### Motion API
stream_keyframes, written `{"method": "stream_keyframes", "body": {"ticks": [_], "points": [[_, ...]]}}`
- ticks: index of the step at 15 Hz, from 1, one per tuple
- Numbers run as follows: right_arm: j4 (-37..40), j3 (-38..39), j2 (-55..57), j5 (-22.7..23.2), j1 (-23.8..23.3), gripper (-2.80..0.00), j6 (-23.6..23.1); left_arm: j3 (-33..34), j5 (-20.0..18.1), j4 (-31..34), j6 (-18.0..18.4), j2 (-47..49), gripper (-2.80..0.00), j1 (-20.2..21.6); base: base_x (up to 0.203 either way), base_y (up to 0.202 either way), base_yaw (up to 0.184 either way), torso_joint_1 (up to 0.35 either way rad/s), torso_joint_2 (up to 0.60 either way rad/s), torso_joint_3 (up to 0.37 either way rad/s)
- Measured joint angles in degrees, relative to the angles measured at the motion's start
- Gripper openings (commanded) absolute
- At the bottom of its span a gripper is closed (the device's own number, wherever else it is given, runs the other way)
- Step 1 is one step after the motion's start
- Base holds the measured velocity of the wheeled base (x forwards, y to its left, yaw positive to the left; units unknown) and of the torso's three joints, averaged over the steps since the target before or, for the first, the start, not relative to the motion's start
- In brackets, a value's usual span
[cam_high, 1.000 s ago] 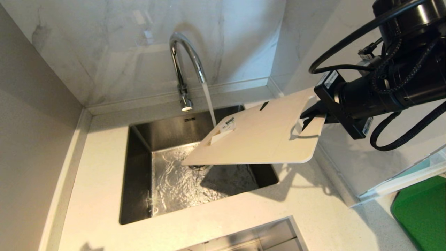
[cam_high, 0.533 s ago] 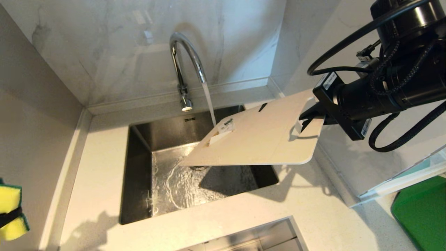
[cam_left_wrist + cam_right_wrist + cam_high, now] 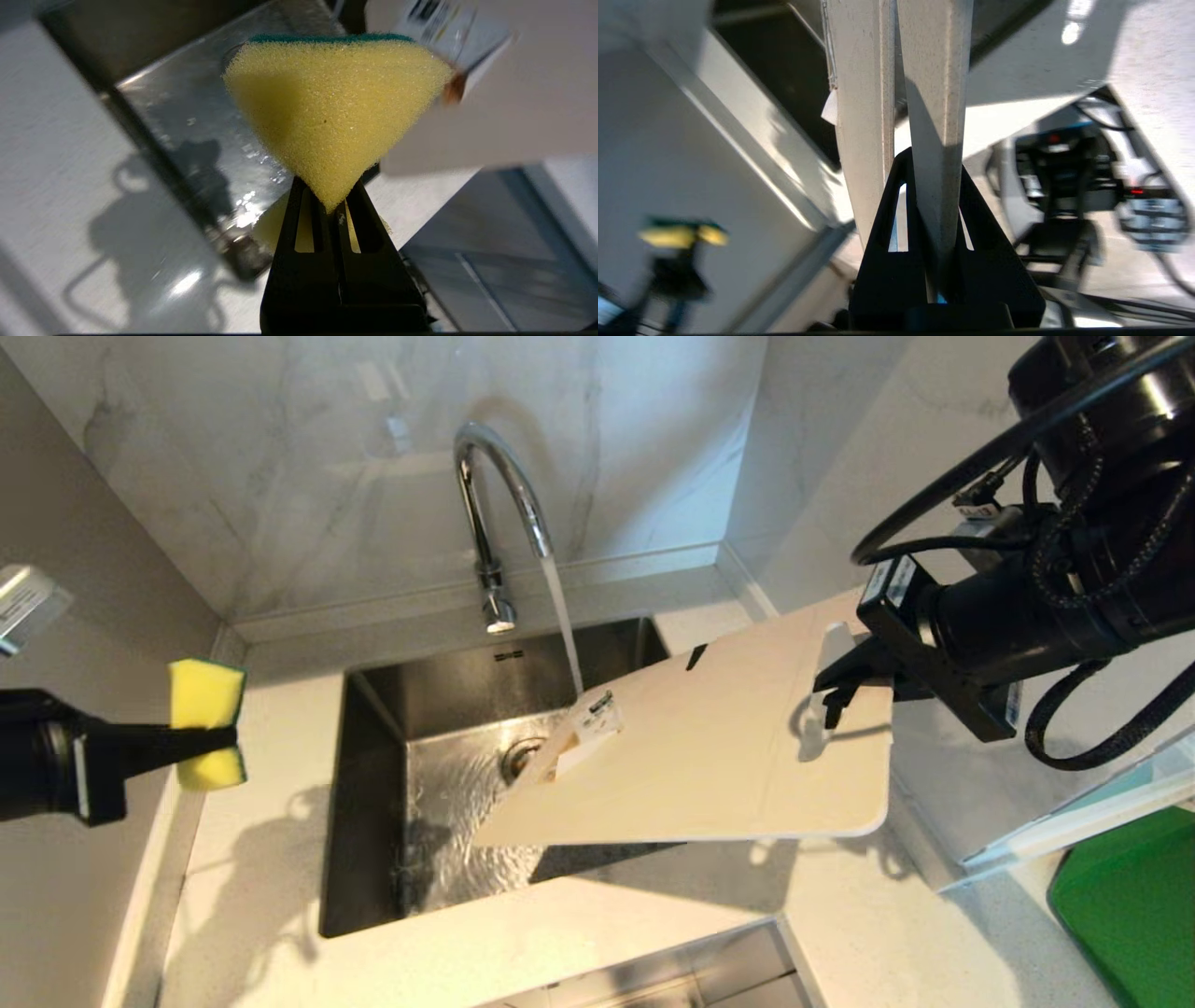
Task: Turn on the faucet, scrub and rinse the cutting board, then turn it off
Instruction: Scrub the cutting board underwater
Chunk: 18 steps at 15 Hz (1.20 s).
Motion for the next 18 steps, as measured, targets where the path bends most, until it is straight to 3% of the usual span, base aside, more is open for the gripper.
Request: {"method": "stream_keyframes", "body": {"ticks": [4,7,10,13,18], "points": [[1.51,-0.57,0.67,-0.06,0.0,-2.8,-7.81,-9.89,0.17,0.04,-9.46,9.83,-2.8,-7.24,0.0,0.0,0.0,0.0,0.0,0.0],[1.34,-0.88,1.6,-0.06,0.0,-2.8,-10.97,-14.57,0.32,0.39,-14.6,13.75,-2.8,-10.4,0.0,0.0,0.0,0.0,0.0,0.0],[1.25,-3.65,3.13,0.56,0.06,-2.8,-11.6,-20.81,1.94,1.24,-21.41,17.55,-2.8,-14.05,0.0,0.0,0.0,0.0,0.0,0.0],[1.15,-5.73,4.34,2.53,0.13,-2.8,-11.58,-26.91,5.29,2.05,-24.27,21.95,-2.8,-19.34,0.0,0.0,0.0,0.0,0.0,0.0],[-0.92,-6.39,5.52,2.56,0.2,-2.8,-11.44,-41.39,5.63,7.13,-31.66,29.42,-2.8,-26.29,0.0,0.0,0.0,0.0,0.0,0.0]]}}
